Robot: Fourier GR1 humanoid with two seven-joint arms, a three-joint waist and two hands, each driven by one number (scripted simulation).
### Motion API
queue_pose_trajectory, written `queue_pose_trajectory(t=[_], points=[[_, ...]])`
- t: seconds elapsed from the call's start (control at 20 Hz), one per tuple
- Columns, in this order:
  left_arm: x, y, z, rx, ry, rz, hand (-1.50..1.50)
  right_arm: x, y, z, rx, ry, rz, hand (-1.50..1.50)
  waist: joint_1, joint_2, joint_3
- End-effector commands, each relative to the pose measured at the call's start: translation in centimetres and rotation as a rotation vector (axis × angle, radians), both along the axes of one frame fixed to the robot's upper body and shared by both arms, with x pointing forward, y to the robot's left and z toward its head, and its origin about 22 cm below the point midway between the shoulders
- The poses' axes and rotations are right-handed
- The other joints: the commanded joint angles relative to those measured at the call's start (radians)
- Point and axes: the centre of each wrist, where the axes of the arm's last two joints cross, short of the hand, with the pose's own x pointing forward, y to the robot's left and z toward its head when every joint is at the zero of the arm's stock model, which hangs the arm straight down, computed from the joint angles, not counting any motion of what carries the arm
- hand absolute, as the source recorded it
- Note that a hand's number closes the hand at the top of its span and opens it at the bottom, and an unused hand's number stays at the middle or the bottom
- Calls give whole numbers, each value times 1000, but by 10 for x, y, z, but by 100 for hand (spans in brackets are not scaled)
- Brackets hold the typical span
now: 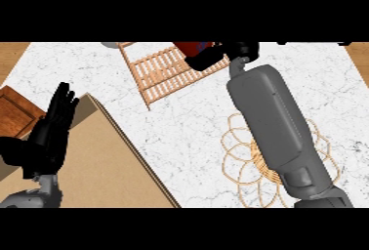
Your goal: Pick the can from the placemat and place it in the tiered shelf
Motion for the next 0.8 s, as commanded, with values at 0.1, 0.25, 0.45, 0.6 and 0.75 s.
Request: queue_pose_trajectory(t=[0.1,0.25,0.45,0.6,0.75], points=[[8,-21,8,-12,5,-8,0,17,13,-27,-5,-25,13,150,2,1,-2],[3,1,2,-2,-1,2,0,29,20,-10,-1,-10,-25,150,3,1,-2],[11,6,-10,-19,-5,-10,0,39,14,-13,129,60,-23,-150,11,7,-2],[10,-7,13,-13,-12,-33,0,41,17,-25,119,104,4,-150,16,5,-2],[16,-9,10,-6,-2,-20,0,43,18,-29,132,112,26,-150,16,7,-2]])
